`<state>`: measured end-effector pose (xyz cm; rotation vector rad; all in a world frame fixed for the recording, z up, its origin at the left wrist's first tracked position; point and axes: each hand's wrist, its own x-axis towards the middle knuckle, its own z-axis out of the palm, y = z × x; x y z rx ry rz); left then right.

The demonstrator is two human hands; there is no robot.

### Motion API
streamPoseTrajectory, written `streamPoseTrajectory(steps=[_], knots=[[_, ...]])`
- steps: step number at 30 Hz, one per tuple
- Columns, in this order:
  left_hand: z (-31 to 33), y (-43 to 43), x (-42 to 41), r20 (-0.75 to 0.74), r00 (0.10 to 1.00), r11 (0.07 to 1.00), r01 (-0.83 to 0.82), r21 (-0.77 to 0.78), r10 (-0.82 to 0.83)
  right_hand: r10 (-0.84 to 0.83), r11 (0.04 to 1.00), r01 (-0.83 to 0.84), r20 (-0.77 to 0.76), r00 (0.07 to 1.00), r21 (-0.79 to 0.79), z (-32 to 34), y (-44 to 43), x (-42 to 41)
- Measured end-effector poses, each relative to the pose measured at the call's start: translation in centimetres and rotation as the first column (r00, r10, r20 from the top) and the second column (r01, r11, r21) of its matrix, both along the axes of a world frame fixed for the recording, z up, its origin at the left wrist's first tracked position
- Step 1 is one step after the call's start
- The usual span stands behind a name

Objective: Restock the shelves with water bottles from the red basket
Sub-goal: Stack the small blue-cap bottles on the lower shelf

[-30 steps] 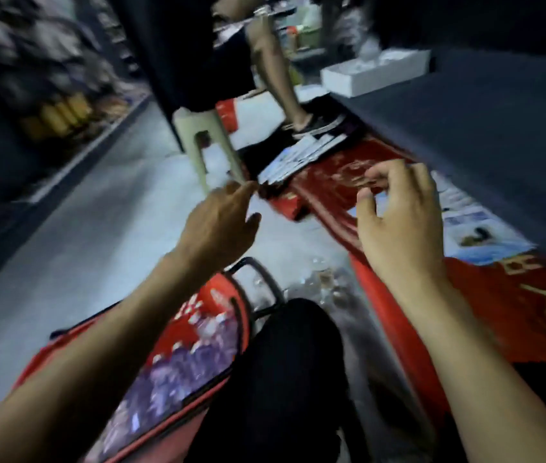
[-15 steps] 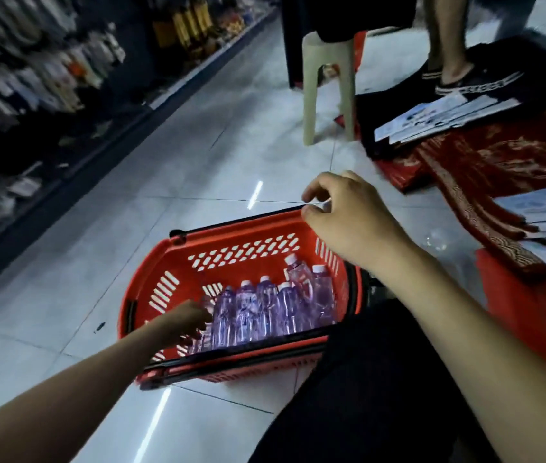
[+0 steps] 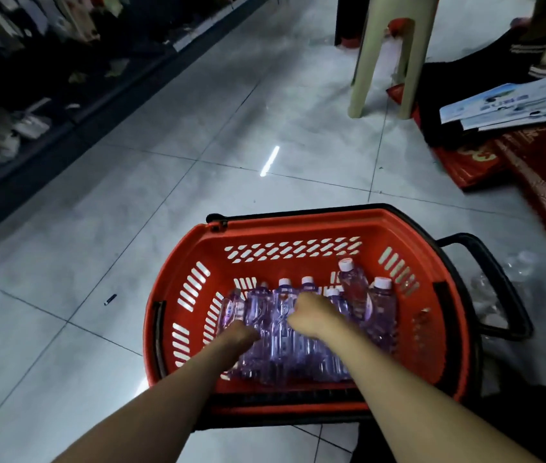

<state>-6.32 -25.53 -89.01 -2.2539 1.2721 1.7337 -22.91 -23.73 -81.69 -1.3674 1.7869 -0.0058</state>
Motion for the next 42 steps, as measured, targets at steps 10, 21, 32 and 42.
streamPoseTrajectory(steps=[10, 21, 32, 42], knots=[[-1.4, -1.5, 0.9, -0.249, 0.93, 0.956, -0.229, 0.184, 0.271, -0.172, 0.95, 0.096, 0.243, 0.955, 0.298, -6.7, 0.6, 1.4], [-2.8, -1.5, -0.7, -0.342, 0.864, 0.913, -0.269, 0.305, 0.369, -0.592, 0.798, 0.41, 0.446, 0.672, 0.441, -8.6, -0.4, 0.9], [-2.1, -1.6, 2.2, -0.45, 0.826, 0.926, -0.213, 0.311, 0.341, -0.701, 0.699, 0.39, 0.466, 0.54, 0.599, -9.2, -0.4, 0.8], [0.3, -0.9, -0.2, -0.591, 0.702, 0.917, -0.289, 0.274, 0.397, -0.736, 0.677, 0.432, 0.528, 0.424, 0.596, -8.3, -0.1, -1.0]])
